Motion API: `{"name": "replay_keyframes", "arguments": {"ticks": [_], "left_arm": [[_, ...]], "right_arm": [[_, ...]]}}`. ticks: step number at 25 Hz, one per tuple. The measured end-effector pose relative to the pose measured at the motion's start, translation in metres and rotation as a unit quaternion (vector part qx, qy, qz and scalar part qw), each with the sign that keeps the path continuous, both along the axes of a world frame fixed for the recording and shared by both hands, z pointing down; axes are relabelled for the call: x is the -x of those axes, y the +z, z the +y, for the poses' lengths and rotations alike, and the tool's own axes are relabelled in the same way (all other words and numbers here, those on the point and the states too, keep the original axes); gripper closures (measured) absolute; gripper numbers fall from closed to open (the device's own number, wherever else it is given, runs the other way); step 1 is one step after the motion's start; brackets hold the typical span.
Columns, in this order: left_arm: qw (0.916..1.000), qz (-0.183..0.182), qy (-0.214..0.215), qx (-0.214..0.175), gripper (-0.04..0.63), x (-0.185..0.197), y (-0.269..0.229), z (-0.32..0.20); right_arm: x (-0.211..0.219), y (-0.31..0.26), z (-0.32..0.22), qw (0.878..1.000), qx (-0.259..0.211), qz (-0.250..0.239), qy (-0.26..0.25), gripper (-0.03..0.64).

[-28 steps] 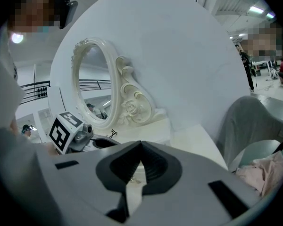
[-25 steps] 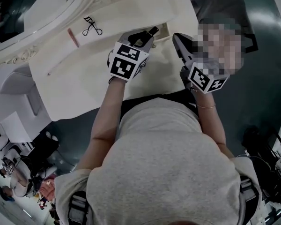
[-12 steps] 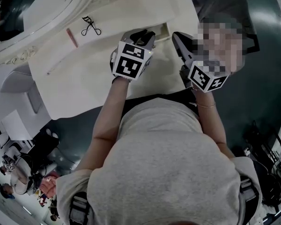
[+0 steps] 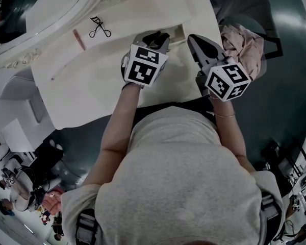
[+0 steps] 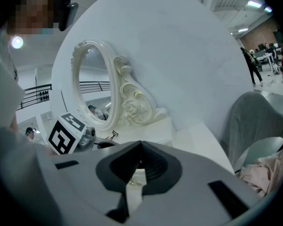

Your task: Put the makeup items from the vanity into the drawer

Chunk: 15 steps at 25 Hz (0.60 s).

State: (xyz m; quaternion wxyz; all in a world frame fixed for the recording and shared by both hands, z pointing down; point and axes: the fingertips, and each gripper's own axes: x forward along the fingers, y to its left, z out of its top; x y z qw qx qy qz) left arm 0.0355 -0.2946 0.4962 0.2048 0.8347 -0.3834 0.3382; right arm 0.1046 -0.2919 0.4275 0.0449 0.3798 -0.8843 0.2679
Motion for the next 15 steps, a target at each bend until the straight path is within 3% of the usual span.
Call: {"name": "replay_keyframes", "arguments": {"ticks": [8,15], "left_arm": [[0.9997,0.02,0.005,0.01,0.489,-0.0021,-0.0018,0.0029],[0.9996,0.026,0.005,0.004,0.443,-0.0012,-0.0039,0.0043]], "right_arm": [[0.0031,-0.0017,0.0014,1.0,0.0,0.001,-0.001,0.609],[0.0043,-0.0023,0.0027,1.0,-0.001,0.008,-0.003,0.609]]}}
